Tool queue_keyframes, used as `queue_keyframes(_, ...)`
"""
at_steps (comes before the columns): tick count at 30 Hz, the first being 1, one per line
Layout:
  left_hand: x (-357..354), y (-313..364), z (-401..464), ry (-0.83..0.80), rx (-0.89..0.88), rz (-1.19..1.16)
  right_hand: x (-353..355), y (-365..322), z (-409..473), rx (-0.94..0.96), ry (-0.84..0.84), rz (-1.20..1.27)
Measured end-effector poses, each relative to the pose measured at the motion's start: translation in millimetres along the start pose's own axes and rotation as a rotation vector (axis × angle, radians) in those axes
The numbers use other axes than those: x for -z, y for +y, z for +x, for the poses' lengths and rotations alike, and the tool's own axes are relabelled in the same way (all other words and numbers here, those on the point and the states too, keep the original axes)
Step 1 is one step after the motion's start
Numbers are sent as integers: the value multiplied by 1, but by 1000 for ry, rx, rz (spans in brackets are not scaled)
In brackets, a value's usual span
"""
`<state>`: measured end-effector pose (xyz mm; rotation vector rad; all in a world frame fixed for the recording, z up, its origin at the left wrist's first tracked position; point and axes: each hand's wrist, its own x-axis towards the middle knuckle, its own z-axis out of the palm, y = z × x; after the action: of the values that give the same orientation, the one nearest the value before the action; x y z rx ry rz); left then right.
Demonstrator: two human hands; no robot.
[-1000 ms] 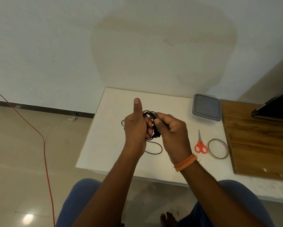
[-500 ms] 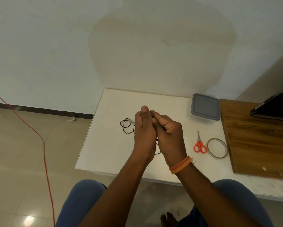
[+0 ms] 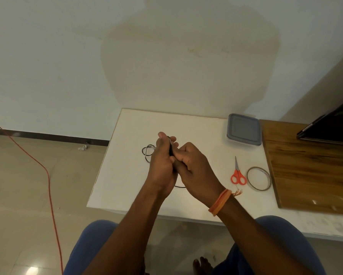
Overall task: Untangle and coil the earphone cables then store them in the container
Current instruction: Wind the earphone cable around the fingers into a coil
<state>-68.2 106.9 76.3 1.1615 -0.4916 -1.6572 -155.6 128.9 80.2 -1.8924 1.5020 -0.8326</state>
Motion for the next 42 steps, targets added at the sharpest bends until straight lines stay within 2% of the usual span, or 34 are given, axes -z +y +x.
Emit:
queue_keyframes(5,-1,-1,1,-37,-34,23,-6,0,-2,-15,132,-71)
queue_keyframes(9,-4,-10,5,29,-49,109,-14,-2,-5,-59,117,-77)
queue_keyframes(11,-4,-12,7,61,-40,75,-16,-1,-4,-76,97,-66)
queue_keyframes(16,-4,-5,10,21,-60,0,-11,-1,-2,-41,52,38)
queue_keyframes(19,-4,-5,9,-38,-38,-28,-13,-1,-1,-71,133,11)
queue_keyframes(25,-1,-8,5,-42,22,80,-13,3,-1,-105,83,-132)
queue_keyframes(29,2,-2,11,-9,-71,261,-8,7,2,-110,63,-246)
queue_keyframes(33,13,8,12,-77,-11,332,15,23,9,-45,-51,-68)
queue_keyframes(38,15,13,15,-100,-1,368,33,28,11,-199,-231,358)
queue_keyframes(40,13,14,15,-64,8,335,30,26,10,-123,-252,232)
queue_keyframes(42,12,15,15,-3,23,300,22,27,8,5,-272,-72)
